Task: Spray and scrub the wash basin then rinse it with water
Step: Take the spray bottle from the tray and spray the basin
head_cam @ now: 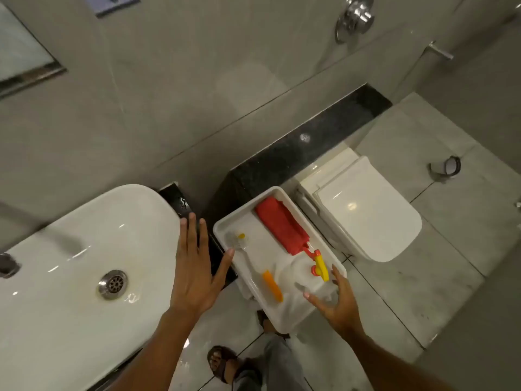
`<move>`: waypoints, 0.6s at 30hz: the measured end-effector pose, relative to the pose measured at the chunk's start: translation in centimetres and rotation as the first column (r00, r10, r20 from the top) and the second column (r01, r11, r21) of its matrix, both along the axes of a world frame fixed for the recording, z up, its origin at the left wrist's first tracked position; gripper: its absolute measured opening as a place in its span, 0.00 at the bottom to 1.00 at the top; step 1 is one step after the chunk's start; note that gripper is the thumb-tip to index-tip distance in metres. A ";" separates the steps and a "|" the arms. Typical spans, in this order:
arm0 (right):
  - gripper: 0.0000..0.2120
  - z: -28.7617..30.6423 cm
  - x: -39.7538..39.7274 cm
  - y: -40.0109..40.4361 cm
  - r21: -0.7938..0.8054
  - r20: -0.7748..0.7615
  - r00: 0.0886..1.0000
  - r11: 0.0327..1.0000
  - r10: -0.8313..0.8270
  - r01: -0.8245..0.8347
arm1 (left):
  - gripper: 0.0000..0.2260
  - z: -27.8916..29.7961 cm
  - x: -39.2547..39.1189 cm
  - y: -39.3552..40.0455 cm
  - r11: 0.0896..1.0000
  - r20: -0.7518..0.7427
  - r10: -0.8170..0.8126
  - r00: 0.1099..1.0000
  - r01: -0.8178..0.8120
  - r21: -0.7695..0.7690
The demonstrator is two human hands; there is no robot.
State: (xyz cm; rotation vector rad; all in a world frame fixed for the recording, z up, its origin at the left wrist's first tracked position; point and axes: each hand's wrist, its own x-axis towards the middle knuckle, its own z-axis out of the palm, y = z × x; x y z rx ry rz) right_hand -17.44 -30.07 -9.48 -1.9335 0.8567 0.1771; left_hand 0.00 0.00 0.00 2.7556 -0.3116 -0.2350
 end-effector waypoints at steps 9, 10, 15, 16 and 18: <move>0.43 -3.6 6.6 1.4 0.093 0.102 0.978 0.980 -0.183 0.174 | 0.41 -0.7 0.1 -0.2 1.000 0.025 -0.003 1.000 0.003 0.006; 0.40 -3.7 7.2 1.6 0.053 0.128 0.975 0.983 -0.180 0.174 | 0.40 -0.7 0.1 -0.3 1.000 0.029 -0.004 1.000 0.003 0.012; 0.15 -3.5 9.9 2.6 -0.037 0.265 0.942 0.974 -0.205 0.223 | 0.40 -1.0 0.1 -0.3 1.000 0.041 0.003 0.999 -0.003 0.010; 0.15 -3.0 10.5 2.8 -0.010 0.263 0.943 0.977 -0.203 0.213 | 0.40 -1.1 0.1 -0.3 1.000 0.038 0.006 0.999 -0.007 0.013; 0.17 -2.2 11.5 2.9 0.069 0.236 0.949 0.978 -0.209 0.199 | 0.39 -1.1 0.1 -0.3 1.000 0.041 0.001 0.999 -0.002 0.021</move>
